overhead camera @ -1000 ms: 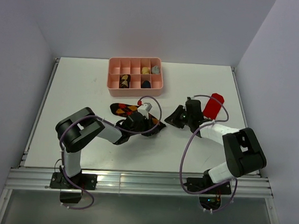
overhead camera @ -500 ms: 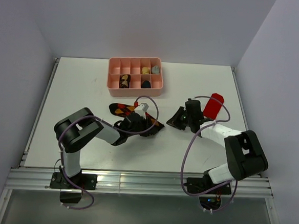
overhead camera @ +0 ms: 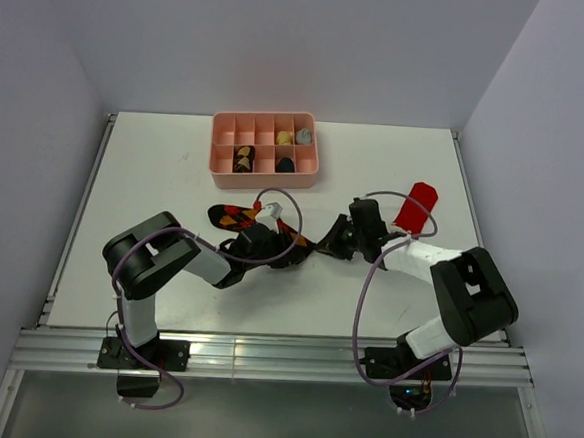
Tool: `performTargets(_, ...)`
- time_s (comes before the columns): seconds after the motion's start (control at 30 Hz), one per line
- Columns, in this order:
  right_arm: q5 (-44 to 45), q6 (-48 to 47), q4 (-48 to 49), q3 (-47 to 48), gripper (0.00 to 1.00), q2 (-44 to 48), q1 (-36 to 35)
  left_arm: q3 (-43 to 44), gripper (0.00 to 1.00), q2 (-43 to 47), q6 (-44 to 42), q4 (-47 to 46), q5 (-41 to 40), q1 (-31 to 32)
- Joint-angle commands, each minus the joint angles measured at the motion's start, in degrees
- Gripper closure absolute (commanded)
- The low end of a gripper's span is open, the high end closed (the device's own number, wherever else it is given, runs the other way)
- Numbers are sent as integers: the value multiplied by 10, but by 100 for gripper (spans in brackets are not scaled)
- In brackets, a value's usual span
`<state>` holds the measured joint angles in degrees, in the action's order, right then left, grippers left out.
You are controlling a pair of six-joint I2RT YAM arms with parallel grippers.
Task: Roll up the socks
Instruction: Roll the sock at the center of the board.
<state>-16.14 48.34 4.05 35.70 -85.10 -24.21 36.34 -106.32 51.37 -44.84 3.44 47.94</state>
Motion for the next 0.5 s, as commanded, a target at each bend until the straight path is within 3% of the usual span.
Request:
performTargets(0.0, -2, 9, 30, 32, 80, -14, -13, -16, 89, 3, 5, 27, -11, -5)
performTargets(0.47, 18, 5, 16, 87, 81, -62, -40, -19, 88, 2, 4, 19, -4, -6)
